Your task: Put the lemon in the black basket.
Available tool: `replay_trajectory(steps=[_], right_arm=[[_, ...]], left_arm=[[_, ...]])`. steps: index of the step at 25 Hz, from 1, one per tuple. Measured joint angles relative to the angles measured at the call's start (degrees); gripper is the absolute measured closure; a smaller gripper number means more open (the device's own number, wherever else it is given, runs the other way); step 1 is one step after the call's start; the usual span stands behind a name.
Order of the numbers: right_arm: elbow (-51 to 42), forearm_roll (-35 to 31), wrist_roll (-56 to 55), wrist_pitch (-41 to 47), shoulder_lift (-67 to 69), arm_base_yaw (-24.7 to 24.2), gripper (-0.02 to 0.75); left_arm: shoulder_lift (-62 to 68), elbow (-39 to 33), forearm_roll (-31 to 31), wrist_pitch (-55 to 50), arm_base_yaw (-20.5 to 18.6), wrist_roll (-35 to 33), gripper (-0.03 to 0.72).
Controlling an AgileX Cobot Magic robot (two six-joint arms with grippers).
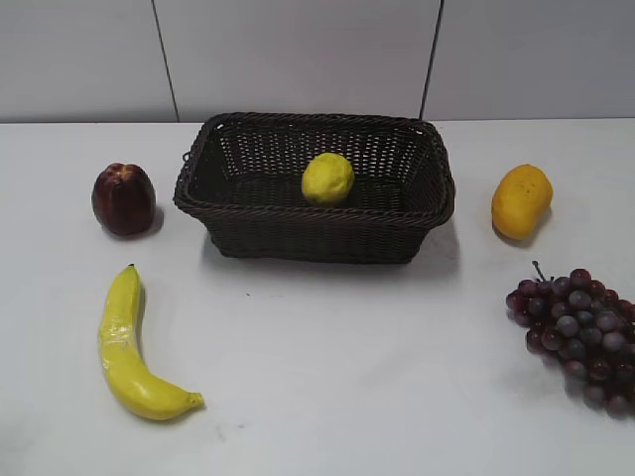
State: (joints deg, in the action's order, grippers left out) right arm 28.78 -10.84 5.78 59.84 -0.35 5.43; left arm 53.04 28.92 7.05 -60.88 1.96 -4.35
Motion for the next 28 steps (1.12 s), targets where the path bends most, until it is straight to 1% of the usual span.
replay_trajectory(steps=[3,9,16,22,28], right_arm=[[0.00,0.00,0.00,0.00,0.00,0.00,0.167],[0.00,0.00,0.00,0.00,0.00,0.00,0.167],[0.00,0.00,0.00,0.00,0.00,0.00,0.167],[0.00,0.00,0.00,0.00,0.00,0.00,0.167],[0.00,0.00,0.00,0.00,0.00,0.00,0.167]], left_arm=[[-7.35,0.00,-0.62,-0.04,0.00,0.00,0.106],[-26.02,0.00,-4.26,-0.26,0.00,0.00,0.106],[-44.93,-0.17,-6.20,-0.44,0.00,0.00,0.109],[-52.94,-0.59,-6.52,-0.59,0.00,0.00,0.110],[-53.34,-0.59,-6.59,-0.70,0.00,0.05,0.110]])
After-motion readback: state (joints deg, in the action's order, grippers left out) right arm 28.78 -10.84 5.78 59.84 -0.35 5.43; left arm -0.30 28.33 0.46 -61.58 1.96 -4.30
